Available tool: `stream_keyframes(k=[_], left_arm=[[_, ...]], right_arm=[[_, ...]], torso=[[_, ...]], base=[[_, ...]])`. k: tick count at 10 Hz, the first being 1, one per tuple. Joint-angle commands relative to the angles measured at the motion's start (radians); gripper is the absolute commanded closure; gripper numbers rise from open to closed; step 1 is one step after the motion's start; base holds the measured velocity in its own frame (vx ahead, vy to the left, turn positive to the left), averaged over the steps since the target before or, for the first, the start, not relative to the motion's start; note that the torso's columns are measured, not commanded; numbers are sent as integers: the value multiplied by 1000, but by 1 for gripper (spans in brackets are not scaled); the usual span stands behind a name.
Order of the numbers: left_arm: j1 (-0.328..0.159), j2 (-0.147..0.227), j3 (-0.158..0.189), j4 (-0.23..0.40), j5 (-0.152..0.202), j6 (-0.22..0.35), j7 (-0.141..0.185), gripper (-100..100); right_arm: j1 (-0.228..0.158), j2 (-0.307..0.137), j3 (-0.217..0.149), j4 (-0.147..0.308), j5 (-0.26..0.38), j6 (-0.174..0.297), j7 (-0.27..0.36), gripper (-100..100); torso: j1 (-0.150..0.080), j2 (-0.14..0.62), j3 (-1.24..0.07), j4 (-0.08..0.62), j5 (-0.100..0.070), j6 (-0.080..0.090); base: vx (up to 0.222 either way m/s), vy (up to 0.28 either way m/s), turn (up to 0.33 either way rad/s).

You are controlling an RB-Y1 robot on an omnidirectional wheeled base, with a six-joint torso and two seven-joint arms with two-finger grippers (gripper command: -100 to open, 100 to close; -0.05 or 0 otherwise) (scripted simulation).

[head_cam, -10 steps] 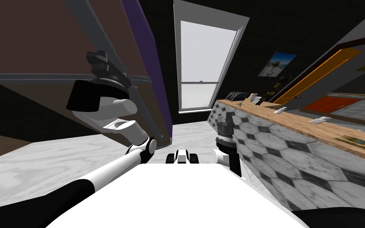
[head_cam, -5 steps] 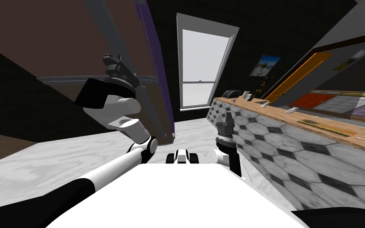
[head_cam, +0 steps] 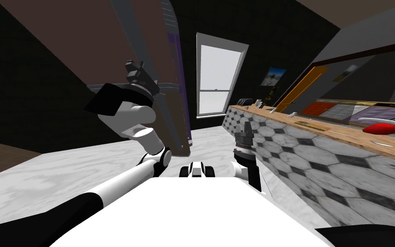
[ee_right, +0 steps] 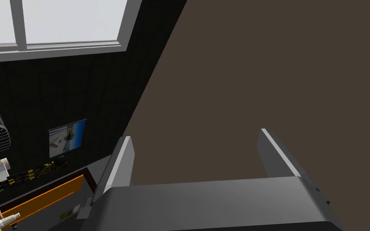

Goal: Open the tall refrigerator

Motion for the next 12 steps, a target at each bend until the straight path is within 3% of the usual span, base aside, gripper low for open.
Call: stream_keyframes(k=[1,2,5,6,7,9,12], left_arm=[[-3,-16,-19,-18,56,15,7,100],[-7,-33,-39,-37,98,30,15,100],[-10,-49,-58,-55,167,44,22,100],[-13,-66,-77,-74,210,59,30,100],[-13,-66,-77,-74,223,59,30,100],[-20,-98,-116,-111,313,89,45,100],[-23,-115,-135,-129,390,104,52,100]], right_arm=[[0,0,0,0,0,0,0,0],[0,0,0,0,0,0,0,0],[1,0,0,0,0,0,0,0],[0,0,0,0,0,0,0,0],[0,0,0,0,0,0,0,0],[0,0,0,0,0,0,0,0],[0,0,0,0,0,0,0,0]], torso=[[0,-5,-3,-4,-1,1],[2,-6,-6,-3,-1,4],[13,0,-2,-1,5,-1],[16,3,-2,0,7,-1],[22,5,-1,2,8,-3],[18,0,-4,1,7,-3],[14,-2,-6,-2,7,-1]], base=[[-81,98,174],[-54,156,320],[-26,115,195],[-59,154,384],[-48,120,122],[-28,176,350],[-30,161,241]])
